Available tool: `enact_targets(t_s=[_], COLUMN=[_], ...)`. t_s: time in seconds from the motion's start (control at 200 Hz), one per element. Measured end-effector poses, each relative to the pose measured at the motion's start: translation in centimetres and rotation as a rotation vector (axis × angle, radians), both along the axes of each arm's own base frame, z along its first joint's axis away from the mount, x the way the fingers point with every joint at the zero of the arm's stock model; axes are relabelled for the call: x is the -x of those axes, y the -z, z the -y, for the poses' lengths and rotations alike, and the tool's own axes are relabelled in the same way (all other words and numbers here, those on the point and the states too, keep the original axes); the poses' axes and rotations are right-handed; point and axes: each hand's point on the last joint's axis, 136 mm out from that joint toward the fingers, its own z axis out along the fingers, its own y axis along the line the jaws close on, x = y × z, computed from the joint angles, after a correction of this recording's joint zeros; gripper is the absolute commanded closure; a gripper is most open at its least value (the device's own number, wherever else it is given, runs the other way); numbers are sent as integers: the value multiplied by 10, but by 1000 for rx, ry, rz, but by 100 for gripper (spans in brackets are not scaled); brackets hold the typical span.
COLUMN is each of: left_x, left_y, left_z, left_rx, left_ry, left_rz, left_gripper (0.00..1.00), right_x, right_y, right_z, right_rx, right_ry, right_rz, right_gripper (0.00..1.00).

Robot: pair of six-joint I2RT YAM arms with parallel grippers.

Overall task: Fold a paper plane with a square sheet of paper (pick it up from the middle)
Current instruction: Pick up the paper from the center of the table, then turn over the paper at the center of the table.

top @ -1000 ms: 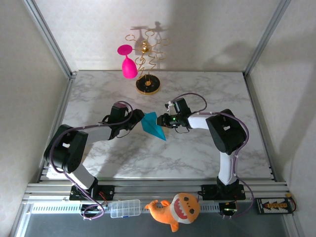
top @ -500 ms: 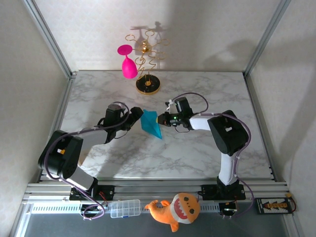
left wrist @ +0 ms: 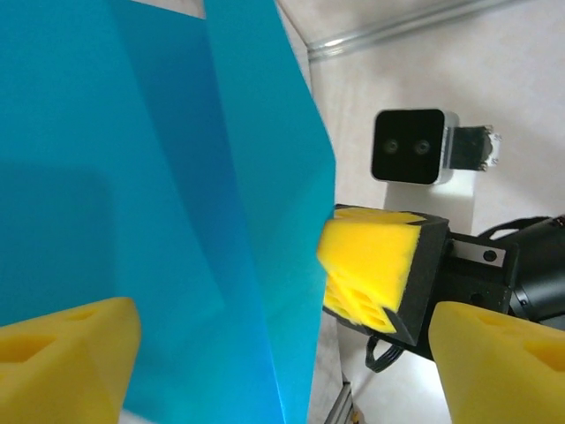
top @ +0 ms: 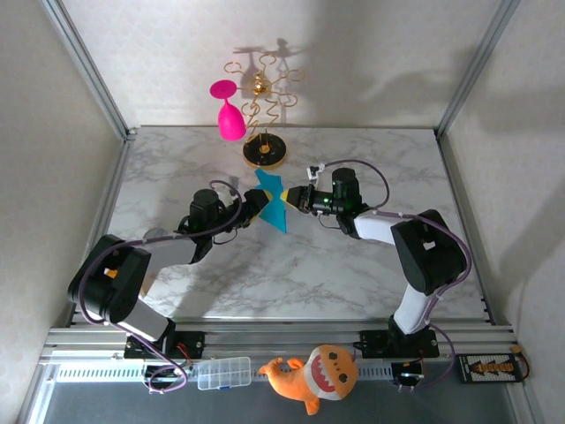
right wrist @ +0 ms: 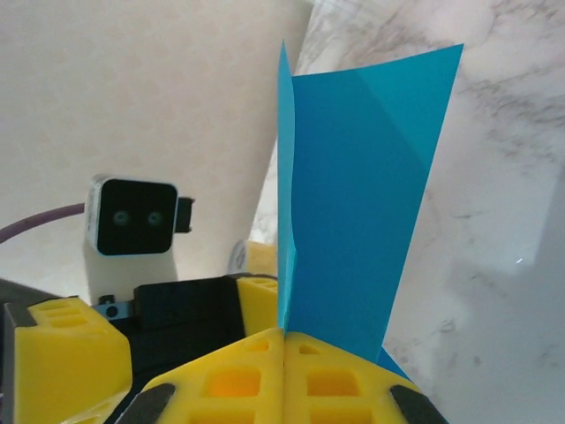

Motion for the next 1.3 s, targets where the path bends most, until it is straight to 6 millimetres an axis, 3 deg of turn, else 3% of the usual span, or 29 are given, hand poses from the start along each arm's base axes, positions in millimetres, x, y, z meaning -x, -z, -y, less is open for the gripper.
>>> enact_targets(t_s=[0.22,0.476,0.711,0.796,0.971,1.076,1.297], left_x=[-2,-4,-6,-7,-12,-15,-38], left_y=[-6,-17,-26,-27,-18,-9,6], left_z=[9,14,16,16,14,10,-11], left_rx=[24,51,66,61,6,-66,-363], left_ry=[40,65,73,74,55,38,-66], left_rz=[34,74,103,111,97,84,61], left_gripper=[46,61,82,87,90,90,90], right_x=[8,14,16,15,11,2,-17], right_y=[-13,-20,-22,-22,-21,-25,-31], right_z=[-3,-5,-5,-5,7,24,66], right_rx=[-76,-112,-130,-131,-86,-13,230], right_ry=[-36,-65,-70,-68,-29,53,278], right_rz=[-43,-66,-88,-91,-82,-31,127], right_gripper=[98,98,91,85,61,49,38])
